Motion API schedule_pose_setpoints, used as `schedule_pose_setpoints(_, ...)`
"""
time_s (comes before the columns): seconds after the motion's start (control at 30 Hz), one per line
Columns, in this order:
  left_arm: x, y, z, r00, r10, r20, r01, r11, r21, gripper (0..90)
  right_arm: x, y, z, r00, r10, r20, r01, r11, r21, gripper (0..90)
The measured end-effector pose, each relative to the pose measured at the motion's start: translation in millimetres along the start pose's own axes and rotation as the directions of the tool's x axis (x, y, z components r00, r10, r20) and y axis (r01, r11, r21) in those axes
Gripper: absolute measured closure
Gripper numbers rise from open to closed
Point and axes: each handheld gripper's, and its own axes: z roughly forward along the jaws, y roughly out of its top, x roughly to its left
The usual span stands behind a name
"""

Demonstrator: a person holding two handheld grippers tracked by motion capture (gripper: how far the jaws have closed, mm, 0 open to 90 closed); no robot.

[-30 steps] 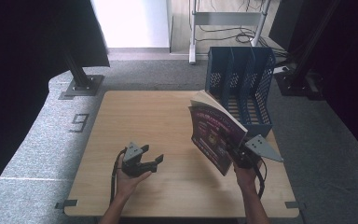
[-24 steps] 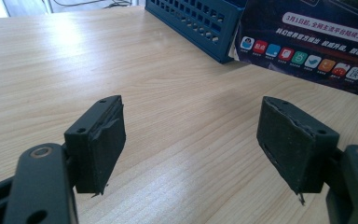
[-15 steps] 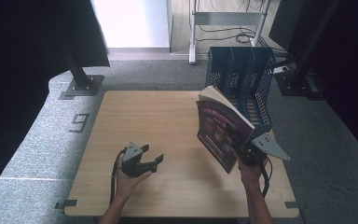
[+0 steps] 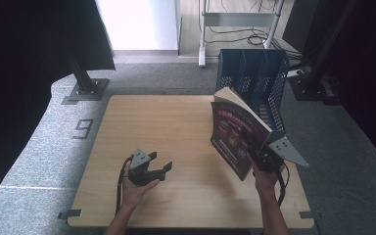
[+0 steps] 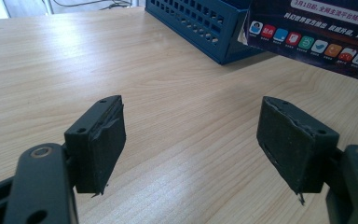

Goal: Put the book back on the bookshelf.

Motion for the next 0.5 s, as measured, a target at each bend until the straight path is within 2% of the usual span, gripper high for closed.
schedule_pose_setpoints(0.5,0.3,-0.3,0.8,1.0,-0.003,0.005,0.003,1.0,0.004,23.5,-5.1,9.0,6.3,0.9996,-0.004,0.027,0.005,1.0,-0.018,81.7)
